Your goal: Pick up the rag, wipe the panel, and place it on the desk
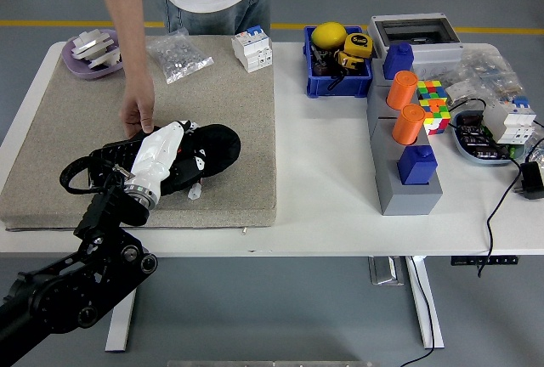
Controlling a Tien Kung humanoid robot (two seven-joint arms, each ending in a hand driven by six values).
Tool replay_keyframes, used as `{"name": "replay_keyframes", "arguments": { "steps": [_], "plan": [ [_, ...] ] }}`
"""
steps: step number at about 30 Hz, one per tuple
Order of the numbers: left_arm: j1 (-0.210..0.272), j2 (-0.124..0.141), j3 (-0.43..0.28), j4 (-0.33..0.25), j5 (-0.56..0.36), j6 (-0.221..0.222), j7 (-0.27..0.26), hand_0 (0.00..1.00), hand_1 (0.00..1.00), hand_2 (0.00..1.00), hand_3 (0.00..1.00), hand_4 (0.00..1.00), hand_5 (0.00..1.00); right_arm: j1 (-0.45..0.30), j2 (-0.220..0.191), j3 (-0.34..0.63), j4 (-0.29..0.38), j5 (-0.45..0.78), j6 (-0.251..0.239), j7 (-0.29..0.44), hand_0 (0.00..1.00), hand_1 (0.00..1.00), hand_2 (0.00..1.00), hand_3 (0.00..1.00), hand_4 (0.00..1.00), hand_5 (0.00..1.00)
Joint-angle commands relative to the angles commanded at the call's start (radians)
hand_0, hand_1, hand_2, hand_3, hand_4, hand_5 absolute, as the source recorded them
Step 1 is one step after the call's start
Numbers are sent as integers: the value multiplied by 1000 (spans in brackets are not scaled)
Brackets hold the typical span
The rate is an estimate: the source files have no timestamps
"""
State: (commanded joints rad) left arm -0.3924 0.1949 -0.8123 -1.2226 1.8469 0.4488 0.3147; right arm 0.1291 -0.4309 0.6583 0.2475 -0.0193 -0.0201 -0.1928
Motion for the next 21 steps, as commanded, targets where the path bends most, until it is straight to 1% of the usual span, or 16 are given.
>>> {"name": "replay_keyframes", "arguments": {
  "steps": [4,10,21],
  "plan": [
    [0,-4,-13,3,8,1,4,240,454,581,442,2,2,1,0,-2,0,1,-1,0,755,307,662,628,998,558],
    [10,3,-40,19,11,1,5,241,454,581,441,2,2,0,0,-2,0,1,-1,0,755,306,662,629,998,559],
    [59,32,-103,19,30,-2,8,242,451,579,438,2,2,-4,0,6,-1,-1,0,-1,755,306,661,629,998,559]
  ]
}}
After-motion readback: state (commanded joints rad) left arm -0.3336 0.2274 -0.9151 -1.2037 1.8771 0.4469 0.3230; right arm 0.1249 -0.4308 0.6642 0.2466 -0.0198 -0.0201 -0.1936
